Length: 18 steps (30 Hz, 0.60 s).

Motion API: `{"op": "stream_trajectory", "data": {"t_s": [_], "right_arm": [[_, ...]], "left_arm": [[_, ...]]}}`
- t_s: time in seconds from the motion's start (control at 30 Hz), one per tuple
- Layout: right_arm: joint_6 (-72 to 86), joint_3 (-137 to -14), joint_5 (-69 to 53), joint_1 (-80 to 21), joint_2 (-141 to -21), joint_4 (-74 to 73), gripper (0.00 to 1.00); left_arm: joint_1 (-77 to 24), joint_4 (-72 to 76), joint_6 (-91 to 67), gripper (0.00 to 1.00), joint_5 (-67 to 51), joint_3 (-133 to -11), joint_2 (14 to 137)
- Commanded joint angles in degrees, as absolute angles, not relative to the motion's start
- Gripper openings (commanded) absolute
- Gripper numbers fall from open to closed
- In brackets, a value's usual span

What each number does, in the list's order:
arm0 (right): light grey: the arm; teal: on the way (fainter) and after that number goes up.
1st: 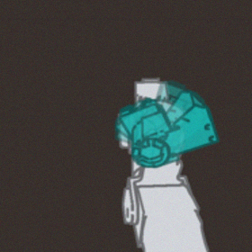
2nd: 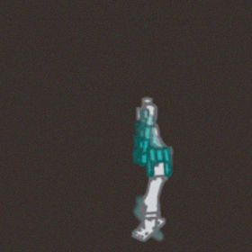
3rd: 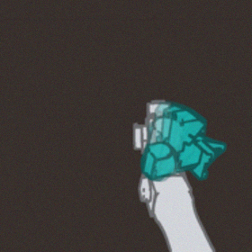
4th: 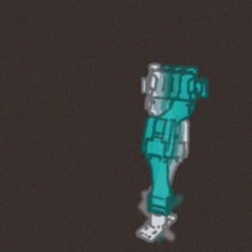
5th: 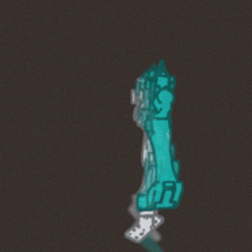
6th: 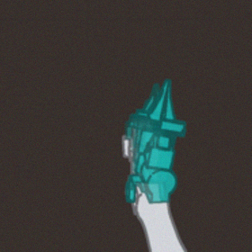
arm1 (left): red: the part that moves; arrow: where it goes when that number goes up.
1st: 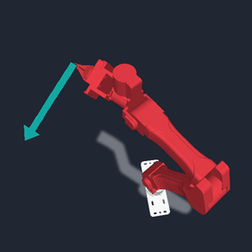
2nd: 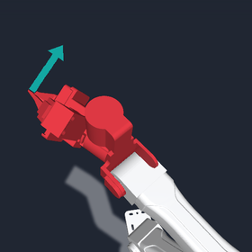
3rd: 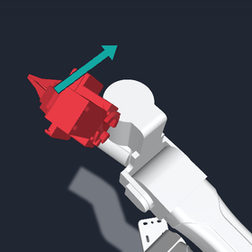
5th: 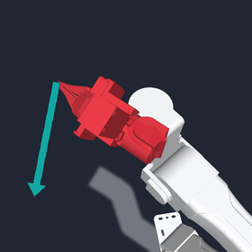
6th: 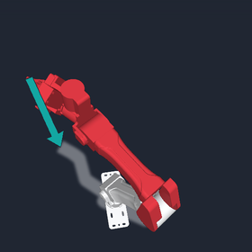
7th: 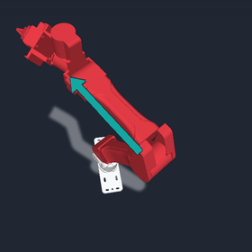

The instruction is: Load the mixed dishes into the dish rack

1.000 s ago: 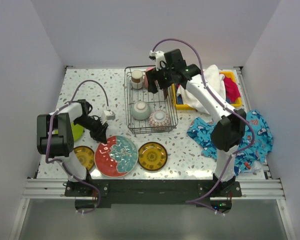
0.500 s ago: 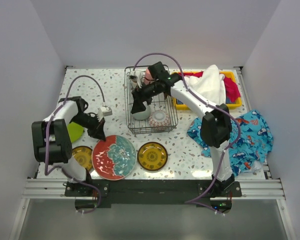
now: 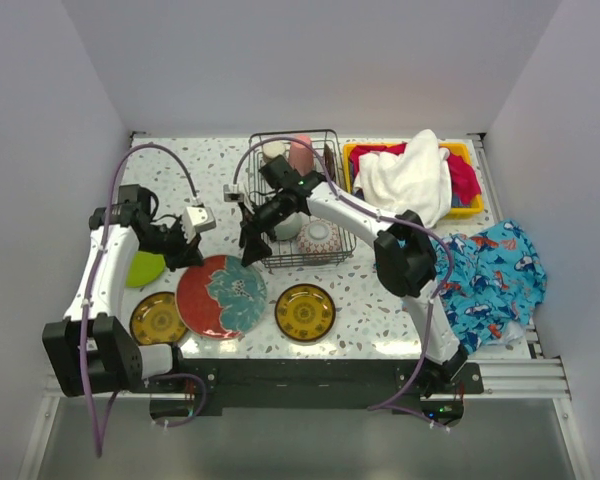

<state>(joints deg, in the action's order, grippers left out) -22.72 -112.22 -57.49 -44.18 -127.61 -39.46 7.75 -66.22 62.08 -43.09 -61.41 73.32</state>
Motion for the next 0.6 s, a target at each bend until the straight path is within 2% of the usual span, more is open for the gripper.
{"op": "stream_trajectory", "data": {"t_s": [0.0,0.27,0.47,0.5,0.57], "right_arm": [[-25.1,-112.5,-58.4,-45.4,-128.1,-39.3,0.80],[-20.7,-113.6,-60.4,-47.7,-130.3,-36.2,0.75],[-13.5,-112.1,-61.4,-48.6,-131.1,-29.9,0.49],[-12.8,-112.6,-61.3,-48.6,-131.4,-29.4,0.37],[-9.7,-112.9,-61.7,-48.5,-132.2,-27.3,0.26]], "left_arm": [[8.3,-62.3,61.8,0.00,-47.4,-61.6,68.1],[8.8,-60.6,57.4,0.00,-48.5,-63.5,66.0],[9.1,-58.4,54.4,0.00,-49.0,-65.8,65.8],[9.1,-57.9,54.0,0.00,-48.9,-66.0,65.7],[9.3,-57.4,53.3,0.00,-48.5,-66.9,65.7]]}}
